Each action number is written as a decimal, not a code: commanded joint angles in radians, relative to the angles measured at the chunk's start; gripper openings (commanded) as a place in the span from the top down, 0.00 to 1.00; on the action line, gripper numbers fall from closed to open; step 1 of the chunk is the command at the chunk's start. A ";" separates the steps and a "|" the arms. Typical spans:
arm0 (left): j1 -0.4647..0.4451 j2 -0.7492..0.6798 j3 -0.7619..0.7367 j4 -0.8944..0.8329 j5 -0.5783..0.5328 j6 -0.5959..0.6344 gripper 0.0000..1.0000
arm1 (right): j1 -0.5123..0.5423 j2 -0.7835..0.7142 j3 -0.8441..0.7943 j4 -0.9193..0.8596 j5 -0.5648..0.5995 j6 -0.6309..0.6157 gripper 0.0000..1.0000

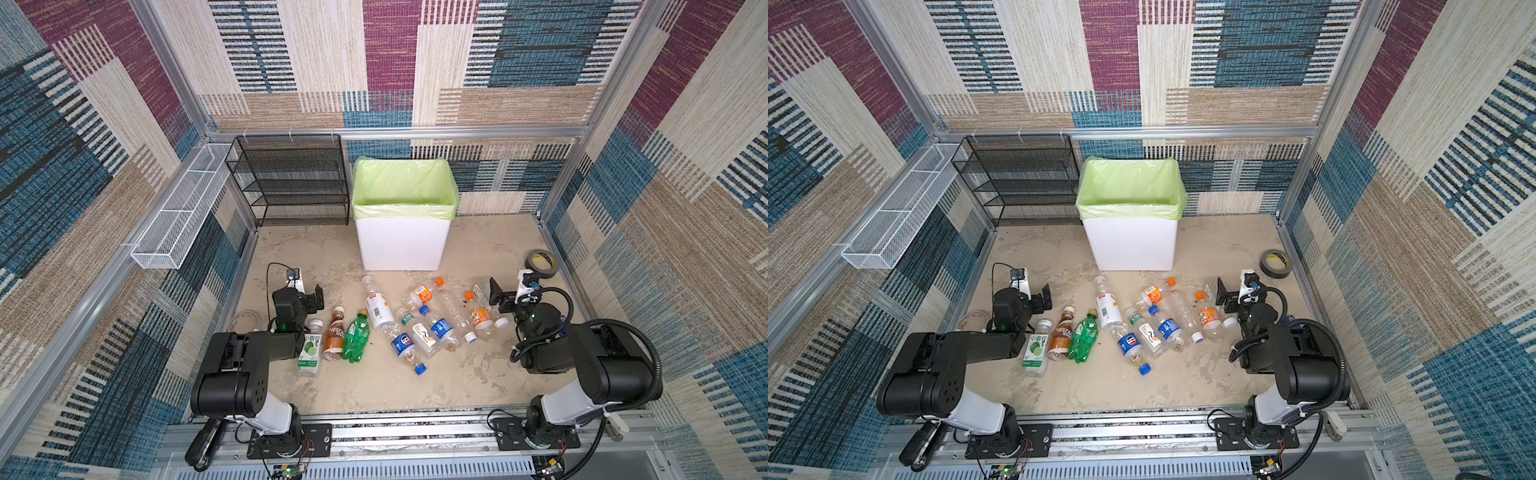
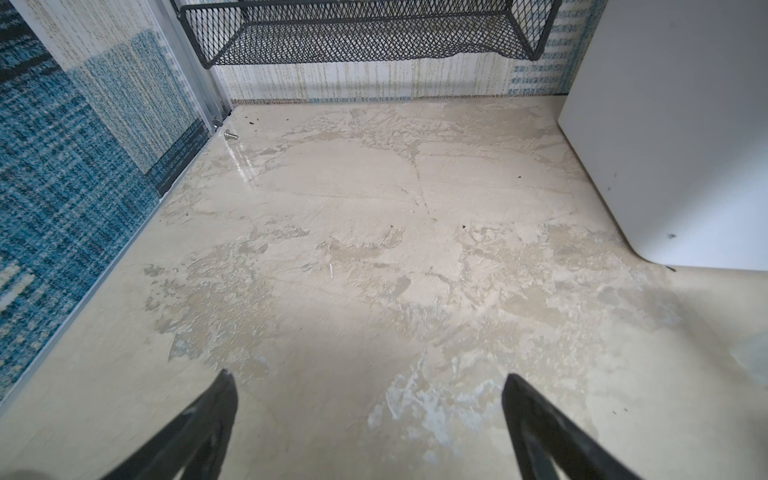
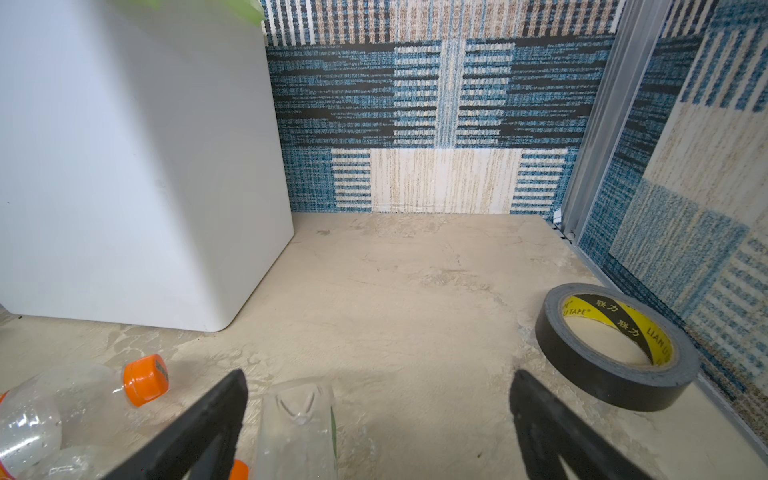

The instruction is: Throw the plastic bottles in the bin

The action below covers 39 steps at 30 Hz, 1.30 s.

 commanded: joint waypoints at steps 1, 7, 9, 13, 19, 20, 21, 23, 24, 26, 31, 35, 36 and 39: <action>0.004 0.001 0.012 -0.002 0.010 -0.004 0.01 | -0.001 0.000 0.007 0.014 -0.005 0.006 0.01; 0.016 -0.001 0.012 -0.007 0.037 -0.010 0.08 | -0.001 -0.006 0.012 -0.004 0.003 0.008 0.11; 0.017 -0.010 0.006 0.002 0.023 -0.016 0.17 | -0.001 -0.029 0.025 -0.042 0.034 0.020 0.15; 0.023 -0.166 0.074 -0.255 -0.027 -0.040 0.23 | 0.000 -0.164 0.166 -0.421 0.077 0.033 0.20; 0.004 -0.311 0.286 -0.570 -0.065 -0.231 0.30 | 0.001 -0.295 0.299 -0.808 0.110 0.145 0.23; 0.001 -0.321 0.334 -0.629 -0.042 -0.251 0.30 | 0.001 -0.305 0.311 -0.849 0.085 0.169 0.23; -0.001 -0.328 0.393 -0.709 -0.013 -0.270 0.30 | 0.001 -0.313 0.325 -0.900 0.058 0.190 0.23; -0.005 -0.331 0.497 -0.851 0.036 -0.292 0.30 | 0.005 -0.328 0.348 -1.004 0.049 0.212 0.23; -0.007 -0.329 0.545 -0.913 0.081 -0.290 0.30 | 0.006 -0.342 0.357 -1.060 0.051 0.222 0.23; -0.011 -0.325 0.614 -1.010 0.162 -0.256 0.30 | 0.008 -0.372 0.359 -1.134 0.031 0.229 0.23; -0.013 -0.325 0.658 -1.119 0.267 -0.185 0.30 | 0.034 -0.375 0.386 -1.288 0.008 0.231 0.23; -0.016 -0.320 0.604 -1.075 0.318 -0.195 0.30 | 0.057 -0.315 0.416 -1.343 0.022 0.218 0.23; -0.016 -0.317 0.594 -1.057 0.334 -0.207 0.30 | 0.065 -0.296 0.427 -1.357 0.024 0.212 0.23; -0.015 -0.307 0.594 -1.042 0.377 -0.226 0.30 | 0.088 -0.248 0.459 -1.382 0.024 0.186 0.24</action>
